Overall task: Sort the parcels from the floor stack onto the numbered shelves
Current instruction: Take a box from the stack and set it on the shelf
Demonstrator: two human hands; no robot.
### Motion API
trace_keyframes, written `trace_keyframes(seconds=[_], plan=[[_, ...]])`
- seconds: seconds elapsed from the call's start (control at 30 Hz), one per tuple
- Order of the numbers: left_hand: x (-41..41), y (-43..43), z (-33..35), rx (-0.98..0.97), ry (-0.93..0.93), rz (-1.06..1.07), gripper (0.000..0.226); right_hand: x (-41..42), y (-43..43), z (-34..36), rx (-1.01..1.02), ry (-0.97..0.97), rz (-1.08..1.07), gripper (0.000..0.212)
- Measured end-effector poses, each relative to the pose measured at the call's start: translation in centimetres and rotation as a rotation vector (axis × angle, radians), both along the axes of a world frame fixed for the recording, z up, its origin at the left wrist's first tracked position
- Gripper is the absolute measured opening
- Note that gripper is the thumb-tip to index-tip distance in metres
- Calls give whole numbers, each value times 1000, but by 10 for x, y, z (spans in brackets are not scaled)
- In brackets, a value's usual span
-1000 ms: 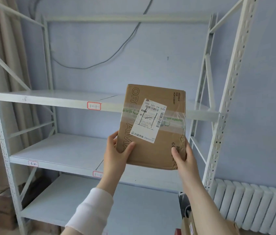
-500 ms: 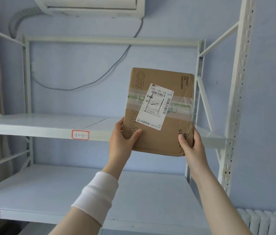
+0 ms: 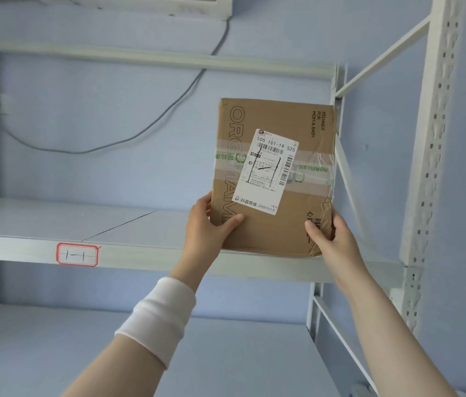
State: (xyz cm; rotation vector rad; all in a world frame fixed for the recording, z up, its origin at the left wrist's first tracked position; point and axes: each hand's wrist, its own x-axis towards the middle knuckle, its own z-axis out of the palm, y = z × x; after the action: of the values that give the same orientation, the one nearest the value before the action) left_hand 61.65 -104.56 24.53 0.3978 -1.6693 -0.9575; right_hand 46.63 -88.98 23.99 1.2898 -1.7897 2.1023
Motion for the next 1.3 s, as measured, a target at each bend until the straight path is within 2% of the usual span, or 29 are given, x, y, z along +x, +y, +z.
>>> trace_keyframes(seconds=[0.1,0.23,0.43,0.87,1.13,1.3], plan=[[-31,-12,5,3,-5,-6,66,-35,-12,4,39,19,-20,43],[-68,-31,8,22,-56,17,69,-77,-28,7,58,11,-29,54],[-106,-50,6,58,-118,26,69,-117,-46,6,124,-2,-20,56],[-137,-74,-3,53,-210,21,72,-151,-61,-5,249,-38,-86,51],[-139,-83,-5,2,-238,8,85,-156,-57,1,310,2,-97,67],[-132,-93,3,34,-280,-40,104,-164,-53,7,327,-78,-59,93]])
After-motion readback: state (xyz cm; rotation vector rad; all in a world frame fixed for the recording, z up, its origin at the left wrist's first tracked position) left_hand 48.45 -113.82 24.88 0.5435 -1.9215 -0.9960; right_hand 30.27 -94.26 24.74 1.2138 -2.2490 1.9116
